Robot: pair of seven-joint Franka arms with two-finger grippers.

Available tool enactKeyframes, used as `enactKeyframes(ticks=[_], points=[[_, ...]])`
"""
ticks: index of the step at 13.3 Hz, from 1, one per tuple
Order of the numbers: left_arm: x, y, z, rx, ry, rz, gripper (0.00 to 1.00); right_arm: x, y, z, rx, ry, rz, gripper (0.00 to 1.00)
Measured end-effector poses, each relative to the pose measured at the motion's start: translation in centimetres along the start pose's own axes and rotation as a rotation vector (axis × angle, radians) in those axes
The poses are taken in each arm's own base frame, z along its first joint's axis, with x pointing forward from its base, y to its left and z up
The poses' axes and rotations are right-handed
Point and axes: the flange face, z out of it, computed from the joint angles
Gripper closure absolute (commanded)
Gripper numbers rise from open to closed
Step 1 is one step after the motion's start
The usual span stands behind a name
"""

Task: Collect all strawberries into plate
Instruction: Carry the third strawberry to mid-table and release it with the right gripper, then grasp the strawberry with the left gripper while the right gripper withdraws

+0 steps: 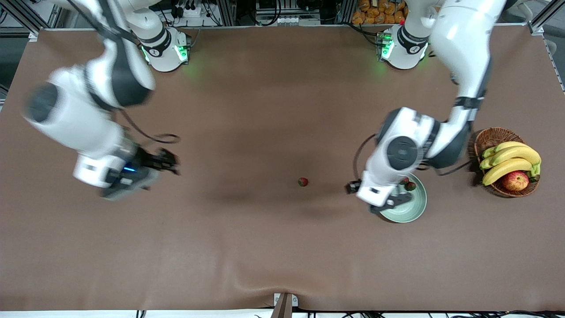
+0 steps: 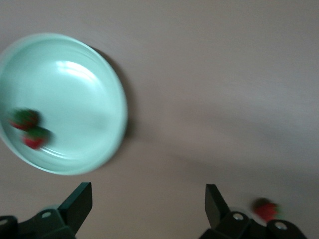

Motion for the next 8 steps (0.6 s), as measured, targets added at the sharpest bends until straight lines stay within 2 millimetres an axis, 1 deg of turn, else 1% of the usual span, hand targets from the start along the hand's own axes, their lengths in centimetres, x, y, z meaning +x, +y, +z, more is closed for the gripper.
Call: enactKeyframes(ticks=[1,2,3,4,5,6,7,8], points=[[-1.2,1.8,0.7,-0.010,0.003,-0.021,0.00,-1.7,2.5,-2.7,-0.005,-0.010,0.035,0.00],[-2.3,3.2,1.5,-0.019,0.006,-0.047,0.00,-3.4,4.7,-4.9,-0.009,-0.016,0.072,0.00],[-3.4,4.4,2.4,-0.030,0.008,-0.076,0.00,-4.8,6.7,-6.5,-0.017,-0.018,0.107,0.00],[-4.4,5.6,3.4,-0.040,0.008,-0.105,0.00,-6.1,8.5,-7.7,-0.032,-0.021,0.137,0.00],[-5.4,6.7,4.4,-0.046,0.006,-0.132,0.00,-7.1,10.0,-8.5,-0.050,-0.029,0.169,0.00],[-6.5,7.7,5.4,-0.049,0.002,-0.153,0.00,-8.0,11.0,-9.0,-0.075,-0.046,0.209,0.00],[-7.4,8.6,6.4,-0.058,0.002,-0.167,0.00,-8.8,11.4,-9.5,-0.103,-0.071,0.258,0.00],[-8.2,9.4,7.3,-0.075,0.004,-0.176,0.01,-9.4,11.2,-10.1,-0.123,-0.098,0.306,0.00]])
